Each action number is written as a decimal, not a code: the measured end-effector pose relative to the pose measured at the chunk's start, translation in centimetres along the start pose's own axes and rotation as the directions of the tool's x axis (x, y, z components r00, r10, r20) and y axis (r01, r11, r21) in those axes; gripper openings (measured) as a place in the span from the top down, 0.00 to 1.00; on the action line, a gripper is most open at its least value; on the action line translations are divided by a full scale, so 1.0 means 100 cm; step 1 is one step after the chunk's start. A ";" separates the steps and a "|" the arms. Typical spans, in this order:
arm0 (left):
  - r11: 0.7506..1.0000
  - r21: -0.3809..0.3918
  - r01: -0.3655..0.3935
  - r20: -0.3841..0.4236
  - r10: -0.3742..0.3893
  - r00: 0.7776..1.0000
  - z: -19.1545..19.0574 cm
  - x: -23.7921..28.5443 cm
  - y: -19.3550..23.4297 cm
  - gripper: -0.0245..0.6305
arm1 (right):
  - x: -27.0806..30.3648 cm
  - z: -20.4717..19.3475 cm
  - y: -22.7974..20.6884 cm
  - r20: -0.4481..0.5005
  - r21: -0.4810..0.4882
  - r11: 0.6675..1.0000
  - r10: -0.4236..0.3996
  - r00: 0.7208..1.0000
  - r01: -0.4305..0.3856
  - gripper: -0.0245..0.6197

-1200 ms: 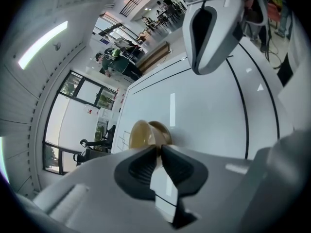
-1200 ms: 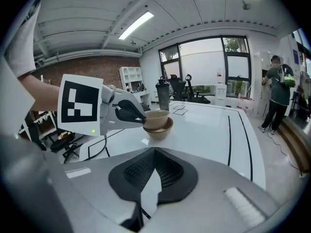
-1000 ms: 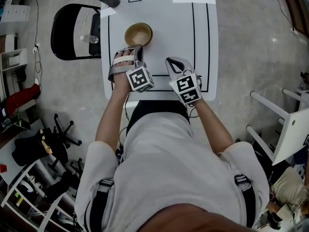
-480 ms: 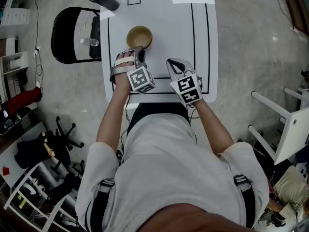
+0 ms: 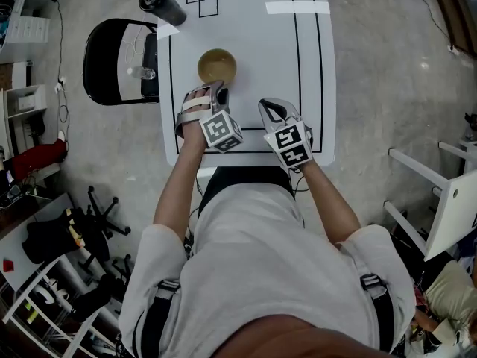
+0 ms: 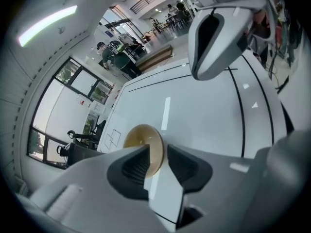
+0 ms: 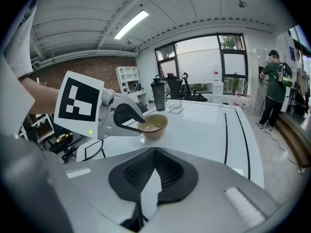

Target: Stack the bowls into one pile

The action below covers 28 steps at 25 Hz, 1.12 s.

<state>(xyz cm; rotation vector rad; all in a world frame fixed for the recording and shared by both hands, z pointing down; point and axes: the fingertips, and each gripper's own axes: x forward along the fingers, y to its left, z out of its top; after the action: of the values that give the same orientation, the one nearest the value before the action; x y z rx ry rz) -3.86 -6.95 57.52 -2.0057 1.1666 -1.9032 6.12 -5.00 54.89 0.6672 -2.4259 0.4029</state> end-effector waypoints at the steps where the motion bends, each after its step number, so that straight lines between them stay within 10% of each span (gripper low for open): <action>1: 1.000 -0.030 -0.005 0.007 0.005 1.000 0.002 -0.003 0.000 0.79 | -0.002 -0.001 0.000 -0.002 0.001 1.000 0.000 1.000 0.000 0.96; 7: 0.946 -0.322 -0.036 0.083 0.066 0.994 0.003 -0.036 0.018 0.87 | -0.004 0.018 0.005 0.033 -0.019 1.000 0.006 0.999 -0.006 0.96; 12: 0.759 -0.651 -0.015 0.203 0.192 0.960 0.012 -0.093 0.036 0.96 | -0.019 0.036 0.020 0.087 -0.043 0.999 0.037 0.996 -0.033 0.96; 18: 0.629 -0.777 0.001 0.230 0.282 0.931 0.010 -0.138 0.037 0.96 | -0.047 0.071 0.032 0.202 -0.055 0.998 0.026 0.979 -0.016 0.96; 23: 0.466 -0.882 0.078 0.305 0.436 0.847 0.022 -0.181 0.046 0.96 | -0.085 0.097 0.031 0.351 -0.018 0.999 -0.037 0.936 0.046 0.96; 28: 0.450 -0.884 0.124 0.358 0.484 0.799 0.040 -0.204 0.042 0.96 | -0.117 0.108 0.017 0.420 0.034 0.988 -0.153 0.894 0.153 0.97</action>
<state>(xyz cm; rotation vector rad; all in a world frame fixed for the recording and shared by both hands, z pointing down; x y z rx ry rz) -0.01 0.97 38.22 -2.3898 2.3084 -0.3379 8.49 -3.91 39.11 1.0289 -2.7480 0.2071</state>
